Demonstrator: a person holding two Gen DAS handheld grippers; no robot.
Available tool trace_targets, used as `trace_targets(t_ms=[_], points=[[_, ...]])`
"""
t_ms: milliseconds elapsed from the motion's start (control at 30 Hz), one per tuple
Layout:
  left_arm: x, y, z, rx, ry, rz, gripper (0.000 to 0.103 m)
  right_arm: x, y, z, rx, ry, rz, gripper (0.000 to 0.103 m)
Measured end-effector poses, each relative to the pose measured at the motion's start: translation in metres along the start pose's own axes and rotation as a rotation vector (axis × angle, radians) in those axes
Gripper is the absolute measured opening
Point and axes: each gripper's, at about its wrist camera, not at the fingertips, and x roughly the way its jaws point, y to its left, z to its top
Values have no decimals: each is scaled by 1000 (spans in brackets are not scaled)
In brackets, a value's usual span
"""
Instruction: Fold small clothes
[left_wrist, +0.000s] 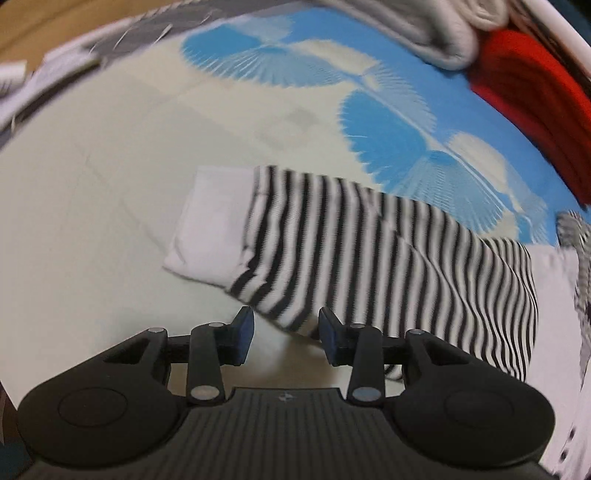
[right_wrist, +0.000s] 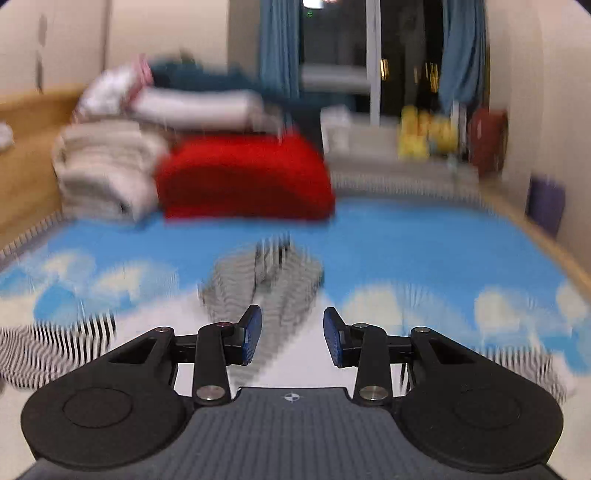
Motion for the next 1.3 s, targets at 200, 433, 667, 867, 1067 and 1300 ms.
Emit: trace_targets(t_ms=[200,433,667,867,1067,1300], points=[[17,10,10,-159,30,7,43,20,-9,7,49,36,61,37],[2,-33,18,-117,-73,169,5,35,-40,7,121,90,31,10],[-88,-181,-7,143,-356,-39,3,40,-55,-6,117,153,-5,10],[-143,-316,-90,384,-217,-562,6,54,-54,-24,154,247,2,10],[-132,-353,-113,520,-64,-631,32,78,-76,-36,341,343,-30,11],[-91,-323,-70,435,-95,-265,32,118,-93,-69,569,460,-38,14]])
